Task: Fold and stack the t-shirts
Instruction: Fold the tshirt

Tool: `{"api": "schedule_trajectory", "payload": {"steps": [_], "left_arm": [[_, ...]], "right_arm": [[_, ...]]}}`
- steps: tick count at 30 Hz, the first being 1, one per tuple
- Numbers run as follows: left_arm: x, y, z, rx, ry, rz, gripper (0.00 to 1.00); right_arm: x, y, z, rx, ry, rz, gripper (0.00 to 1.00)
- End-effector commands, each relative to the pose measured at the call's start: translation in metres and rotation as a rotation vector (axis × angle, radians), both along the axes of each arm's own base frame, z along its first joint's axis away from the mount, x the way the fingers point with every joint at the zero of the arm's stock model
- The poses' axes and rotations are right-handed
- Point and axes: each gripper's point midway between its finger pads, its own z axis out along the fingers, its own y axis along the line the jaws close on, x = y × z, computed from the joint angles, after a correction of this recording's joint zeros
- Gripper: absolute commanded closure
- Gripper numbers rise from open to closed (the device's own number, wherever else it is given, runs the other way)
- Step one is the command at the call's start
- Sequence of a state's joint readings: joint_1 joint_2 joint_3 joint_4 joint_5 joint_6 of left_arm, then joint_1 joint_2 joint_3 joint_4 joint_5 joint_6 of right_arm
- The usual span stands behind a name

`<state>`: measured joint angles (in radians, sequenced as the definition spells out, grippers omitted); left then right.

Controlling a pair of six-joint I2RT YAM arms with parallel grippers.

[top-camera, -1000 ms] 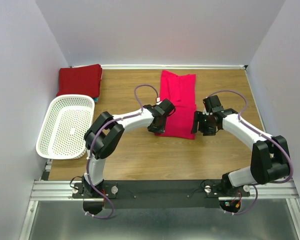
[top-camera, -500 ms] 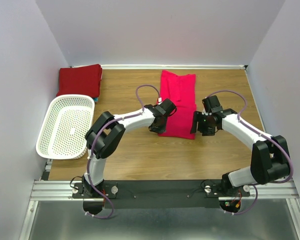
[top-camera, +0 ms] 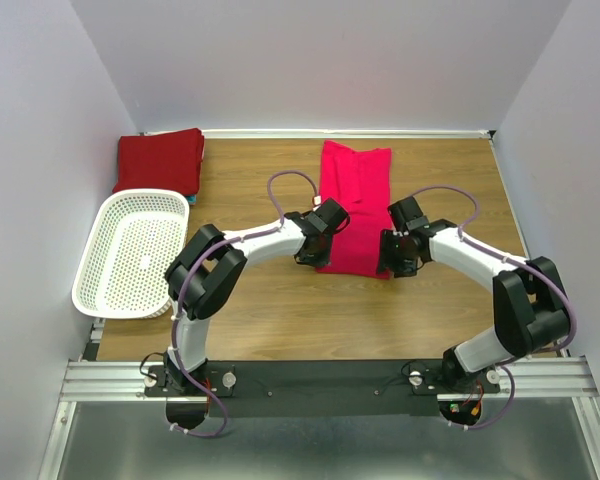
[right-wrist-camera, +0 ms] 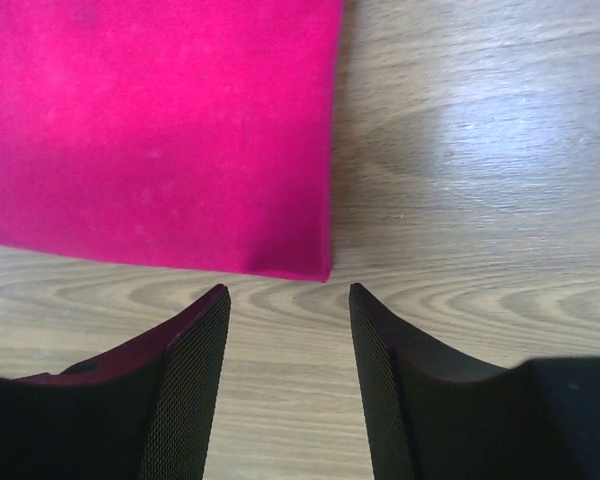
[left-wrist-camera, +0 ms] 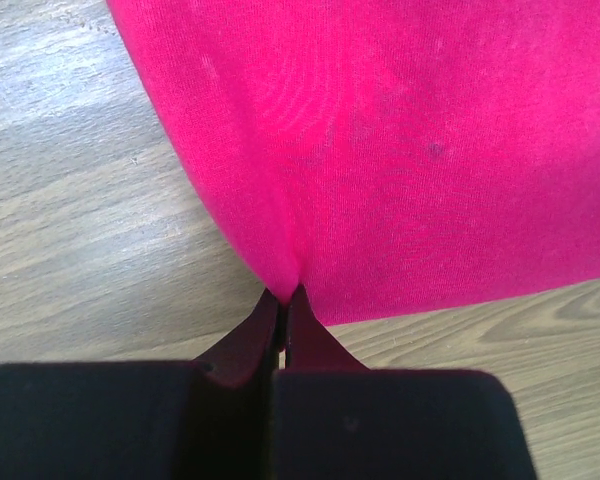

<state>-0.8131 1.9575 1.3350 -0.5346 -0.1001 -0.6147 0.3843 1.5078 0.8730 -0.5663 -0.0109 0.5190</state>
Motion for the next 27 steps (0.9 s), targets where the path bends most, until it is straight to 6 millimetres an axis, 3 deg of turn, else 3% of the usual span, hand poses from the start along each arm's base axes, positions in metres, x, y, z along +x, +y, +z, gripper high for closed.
{"api": "schedule_trajectory", "payload": {"steps": [1,11,20,27], "left_arm": [[-0.047,0.038,-0.044,0.156,0.186,-0.043,1.00],[-0.047,0.035,-0.045,0.137,0.178,-0.068,1.00],[-0.046,0.032,-0.044,0.113,0.169,-0.088,1.00],[-0.047,0.032,-0.044,0.109,0.165,-0.092,1.00]], "right_arm": [[0.013,-0.010,-0.002,-0.081,-0.048,-0.071,0.42],[0.015,-0.012,-0.013,-0.163,-0.024,-0.096,0.48],[0.019,-0.008,-0.008,-0.172,-0.031,-0.119,0.48],[0.012,-0.009,-0.023,-0.200,0.022,-0.112,0.48]]}}
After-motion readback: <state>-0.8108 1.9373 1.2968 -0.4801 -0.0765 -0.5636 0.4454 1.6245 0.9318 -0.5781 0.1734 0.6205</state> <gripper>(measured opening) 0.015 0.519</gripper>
